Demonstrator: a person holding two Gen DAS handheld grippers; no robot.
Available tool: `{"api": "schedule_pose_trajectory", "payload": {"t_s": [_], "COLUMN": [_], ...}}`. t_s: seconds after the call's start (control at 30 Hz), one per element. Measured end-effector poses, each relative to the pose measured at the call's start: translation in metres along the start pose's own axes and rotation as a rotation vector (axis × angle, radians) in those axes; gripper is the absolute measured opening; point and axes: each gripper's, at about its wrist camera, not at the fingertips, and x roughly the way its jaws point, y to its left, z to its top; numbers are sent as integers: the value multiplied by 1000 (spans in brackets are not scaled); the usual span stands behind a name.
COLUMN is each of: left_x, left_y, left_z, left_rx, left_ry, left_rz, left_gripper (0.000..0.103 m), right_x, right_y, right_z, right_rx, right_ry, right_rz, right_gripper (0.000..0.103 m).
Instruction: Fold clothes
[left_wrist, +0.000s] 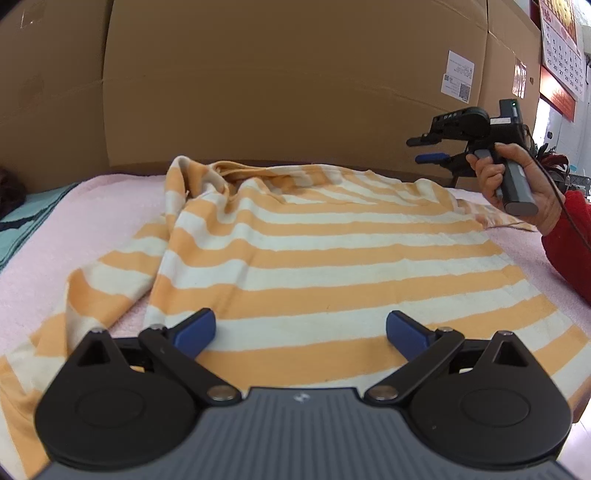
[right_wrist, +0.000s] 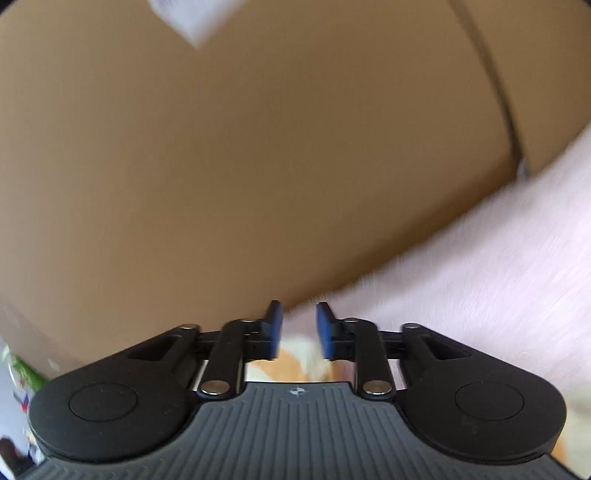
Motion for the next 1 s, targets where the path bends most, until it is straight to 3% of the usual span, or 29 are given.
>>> {"api": "schedule_pose_trajectory", "payload": {"t_s": [0.1,0.17,0.3,0.33,0.37,0.4,0.47,0.5,0.53,0.6,0.63,0.77,0.9,0.97,1.0], "left_x": [-2,-2,-5,-5,-6,-6,-7,-8,-10,-10,-9,-9,-15,-16,-16], "left_y": [1,3,8,9,10,10,11,11,11,10,10,10,7,6,6], "left_z": [0,-1,-1,-1,-2,-2,-3,-3,-4,-4,-3,-4,-7,-8,-8], "left_rx": [0,-4,-41,-50,-57,-62,-66,-65,-63,-58,-57,-68,-50,-39,-38], "left_ry": [-4,-8,-26,-30,-34,-38,-44,-49,-55,-56,-50,-46,-87,-95,-96], "left_rz": [-31,-54,-93,-100,-105,-111,-120,-124,-126,-136,-142,-145,-132,-139,-145], "left_gripper": [99,99,100,100,100,100,101,101,101,101,101,101,101,101,101], "right_x": [-10,-4,23,28,32,36,44,44,42,46,51,89,121,134,138], "right_y": [27,36,39,39,39,39,32,39,47,75,91,142,133,120,117], "right_z": [-9,-32,-66,-68,-68,-68,-51,-51,-52,-67,-78,-124,-114,-98,-93], "right_rx": [-70,-83,-138,-137,-138,-139,-155,-165,-176,-194,-230,-402,-333,-289,-276], "right_ry": [188,317,407,384,353,322,215,215,225,332,383,514,417,302,249], "right_rz": [163,192,81,60,39,19,-112,-98,-68,79,105,78,51,2,-44], "right_gripper": [44,46,27,16,14,14,11,16,17,18,20,22,22,14,18]}}
